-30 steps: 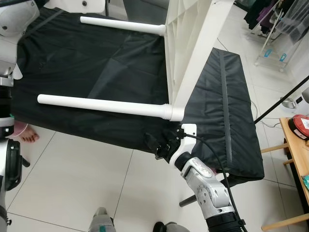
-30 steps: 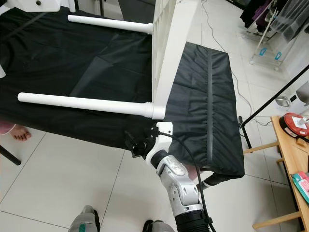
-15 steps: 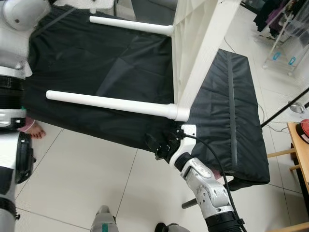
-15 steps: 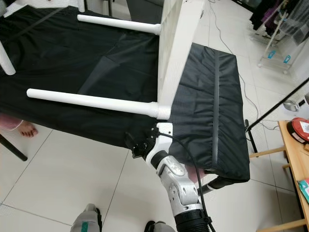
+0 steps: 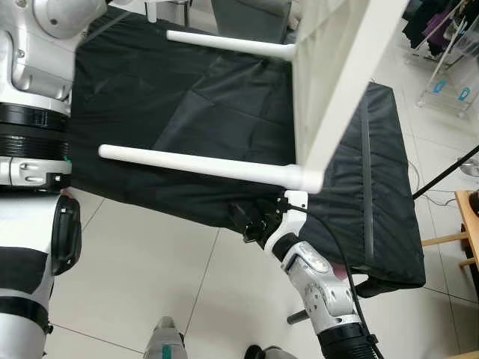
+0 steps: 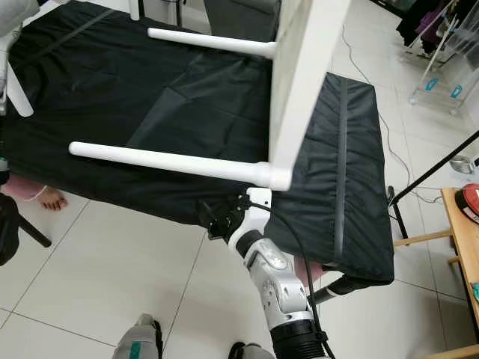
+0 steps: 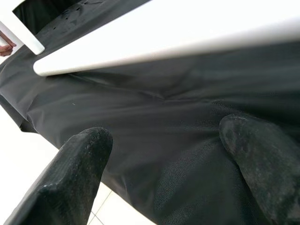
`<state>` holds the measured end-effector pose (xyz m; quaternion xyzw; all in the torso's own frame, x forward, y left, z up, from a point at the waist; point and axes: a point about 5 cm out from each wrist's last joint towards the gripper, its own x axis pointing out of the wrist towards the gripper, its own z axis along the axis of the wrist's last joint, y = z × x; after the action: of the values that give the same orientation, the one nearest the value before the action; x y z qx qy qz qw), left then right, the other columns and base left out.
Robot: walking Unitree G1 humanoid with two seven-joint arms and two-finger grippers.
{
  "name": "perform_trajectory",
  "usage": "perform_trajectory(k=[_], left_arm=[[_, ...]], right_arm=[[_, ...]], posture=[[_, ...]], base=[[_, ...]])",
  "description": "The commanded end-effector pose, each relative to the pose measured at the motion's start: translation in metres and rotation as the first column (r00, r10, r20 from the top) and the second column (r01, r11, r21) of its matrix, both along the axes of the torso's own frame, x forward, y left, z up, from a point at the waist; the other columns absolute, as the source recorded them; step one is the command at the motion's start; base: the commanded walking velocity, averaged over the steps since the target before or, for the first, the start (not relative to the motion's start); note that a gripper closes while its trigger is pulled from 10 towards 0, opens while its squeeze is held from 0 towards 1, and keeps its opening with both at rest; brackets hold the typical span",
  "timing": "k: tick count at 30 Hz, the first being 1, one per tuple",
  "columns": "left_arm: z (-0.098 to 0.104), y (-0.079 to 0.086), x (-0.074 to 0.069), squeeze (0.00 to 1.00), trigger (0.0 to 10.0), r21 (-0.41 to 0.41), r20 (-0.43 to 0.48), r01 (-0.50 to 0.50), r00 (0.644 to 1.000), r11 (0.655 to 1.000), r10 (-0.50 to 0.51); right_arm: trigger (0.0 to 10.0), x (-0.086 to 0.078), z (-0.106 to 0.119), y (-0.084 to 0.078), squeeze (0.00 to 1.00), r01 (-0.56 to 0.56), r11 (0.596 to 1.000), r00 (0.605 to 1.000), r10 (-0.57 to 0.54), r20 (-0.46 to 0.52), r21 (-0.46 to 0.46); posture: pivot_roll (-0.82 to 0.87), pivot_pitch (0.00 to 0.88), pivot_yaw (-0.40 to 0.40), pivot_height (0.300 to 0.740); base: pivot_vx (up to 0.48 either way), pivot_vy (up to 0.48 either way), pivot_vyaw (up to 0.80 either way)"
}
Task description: Building children table
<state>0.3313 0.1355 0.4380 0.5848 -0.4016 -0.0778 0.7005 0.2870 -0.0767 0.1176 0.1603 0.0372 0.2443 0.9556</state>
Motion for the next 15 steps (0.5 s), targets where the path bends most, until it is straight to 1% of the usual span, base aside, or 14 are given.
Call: perform_trajectory(k=[1,2,5,7,8,9,10,11,12,13,14,15], left_arm=[[0.047,0.027,-0.028,0.0,0.0,-0.522,0.346,0.247,0.936,0.816,-0.063],[0.05,0.028,-0.029,0.0,0.0,-0.541,0.343,0.252,0.937,0.802,-0.063],[0.052,0.028,-0.03,0.0,0.0,-0.553,0.34,0.253,0.939,0.794,-0.062],[0.054,0.025,-0.027,0.0,0.0,-0.593,0.299,0.264,0.949,0.761,-0.097],[0.054,0.025,-0.027,0.0,0.0,-0.593,0.299,0.264,0.949,0.761,-0.097],[0.054,0.024,-0.025,0.0,0.0,-0.614,0.279,0.275,0.952,0.74,-0.122],[0.054,0.024,-0.025,0.0,0.0,-0.614,0.279,0.275,0.952,0.74,-0.122],[0.054,0.023,-0.024,0.0,0.0,-0.626,0.266,0.284,0.953,0.726,-0.144],[0.054,0.022,-0.024,0.0,0.0,-0.632,0.26,0.289,0.953,0.719,-0.155],[0.054,0.022,-0.023,0.0,0.0,-0.632,0.256,0.29,0.953,0.719,-0.159],[0.053,0.02,-0.022,0.0,0.0,-0.634,0.243,0.288,0.955,0.718,-0.169],[0.053,0.02,-0.022,0.0,0.0,-0.634,0.243,0.288,0.955,0.718,-0.169]], right_arm=[[10.0,0.002,-0.005,0.006,0.0,-0.002,1.0,0.999,0.002,-0.032,0.014],[10.0,0.004,-0.004,0.006,0.0,0.001,1.0,1.0,0.0,-0.027,0.013],[10.0,0.005,-0.003,0.007,0.0,0.003,1.0,1.0,-0.003,-0.025,0.014],[10.0,0.006,-0.001,0.007,0.0,0.006,1.0,1.0,-0.005,-0.018,0.017],[10.0,0.006,-0.001,0.007,0.0,0.006,1.0,1.0,-0.005,-0.018,0.017],[10.0,0.006,-0.001,0.008,0.0,0.009,1.0,1.0,-0.009,-0.014,0.016],[10.0,0.006,-0.001,0.008,0.0,0.009,1.0,1.0,-0.009,-0.014,0.016],[10.0,0.005,0.001,0.008,0.0,0.014,1.0,1.0,-0.014,-0.001,0.017],[10.0,0.005,0.002,0.009,0.0,0.018,1.0,1.0,-0.018,0.008,0.019],[10.0,0.005,0.006,0.01,0.0,0.018,1.0,0.999,-0.019,0.031,0.022],[10.0,0.003,0.019,0.013,0.0,-0.014,0.999,0.996,0.01,0.087,0.043],[10.0,0.003,0.019,0.013,0.0,-0.014,0.999,0.996,0.01,0.087,0.043]], posture=[[0.27,0.103,-0.107,0.74],[0.27,0.103,-0.107,0.74],[0.27,0.103,-0.107,0.74],[0.27,0.103,-0.107,0.74],[0.27,0.103,-0.107,0.74],[0.27,0.103,-0.107,0.74],[0.27,0.103,-0.107,0.74],[0.27,0.103,-0.107,0.74],[0.27,0.103,-0.107,0.74],[0.27,0.103,-0.107,0.74],[0.27,0.103,-0.107,0.74],[0.27,0.103,-0.107,0.74]], base=[[0.0,0.0,0.0],[0.0,0.0,0.0],[0.0,0.0,0.0],[0.0,0.0,0.0],[0.0,0.0,0.0],[0.0,0.0,0.0],[0.0,0.0,0.0],[0.0,0.0,0.0],[0.0,0.0,0.0],[0.0,0.0,0.0],[0.0,0.0,0.0],[0.0,0.0,0.0]])
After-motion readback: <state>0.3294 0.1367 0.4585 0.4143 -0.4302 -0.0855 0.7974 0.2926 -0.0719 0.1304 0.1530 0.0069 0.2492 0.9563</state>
